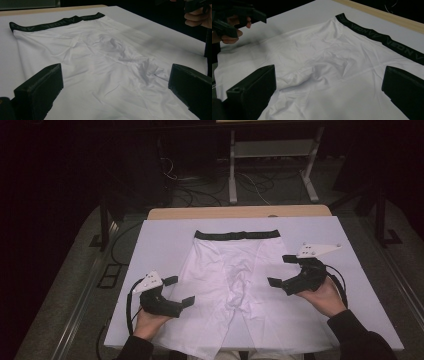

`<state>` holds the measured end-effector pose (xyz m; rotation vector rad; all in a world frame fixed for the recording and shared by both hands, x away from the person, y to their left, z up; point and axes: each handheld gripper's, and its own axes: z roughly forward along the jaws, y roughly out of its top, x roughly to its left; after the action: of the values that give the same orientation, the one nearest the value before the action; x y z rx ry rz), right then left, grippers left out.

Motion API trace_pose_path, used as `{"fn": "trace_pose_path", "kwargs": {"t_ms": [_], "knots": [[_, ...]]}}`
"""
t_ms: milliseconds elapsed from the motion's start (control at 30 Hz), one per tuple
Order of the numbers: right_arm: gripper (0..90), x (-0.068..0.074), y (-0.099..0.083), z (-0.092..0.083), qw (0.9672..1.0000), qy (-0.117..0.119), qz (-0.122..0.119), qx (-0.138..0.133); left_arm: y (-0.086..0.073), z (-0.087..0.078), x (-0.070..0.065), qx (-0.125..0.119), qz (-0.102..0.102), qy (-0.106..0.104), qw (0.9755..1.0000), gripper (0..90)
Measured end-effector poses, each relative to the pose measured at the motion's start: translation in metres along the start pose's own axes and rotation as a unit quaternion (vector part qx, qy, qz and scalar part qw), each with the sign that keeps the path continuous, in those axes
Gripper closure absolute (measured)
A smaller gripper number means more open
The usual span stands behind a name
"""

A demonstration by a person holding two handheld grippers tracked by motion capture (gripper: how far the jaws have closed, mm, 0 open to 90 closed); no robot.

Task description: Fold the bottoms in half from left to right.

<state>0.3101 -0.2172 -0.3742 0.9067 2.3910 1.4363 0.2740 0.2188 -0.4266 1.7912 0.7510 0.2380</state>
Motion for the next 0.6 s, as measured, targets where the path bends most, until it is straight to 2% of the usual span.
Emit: {"fn": "trace_pose_path", "kwargs": {"t_ms": [167, 600], "knots": [[0.0, 0.000, 0.007, 0.012, 1.0000, 0.005, -0.001, 0.008, 0.000, 0.000, 0.000, 0.001, 0.001, 0.001, 1.0000, 0.0], [0.0, -0.004, 0.023, 0.034, 0.9999, 0.010, -0.002, 0.005, 0.000, 0.000, 0.000, 0.000, 0.002, -0.001, 1.0000, 0.0]]}}
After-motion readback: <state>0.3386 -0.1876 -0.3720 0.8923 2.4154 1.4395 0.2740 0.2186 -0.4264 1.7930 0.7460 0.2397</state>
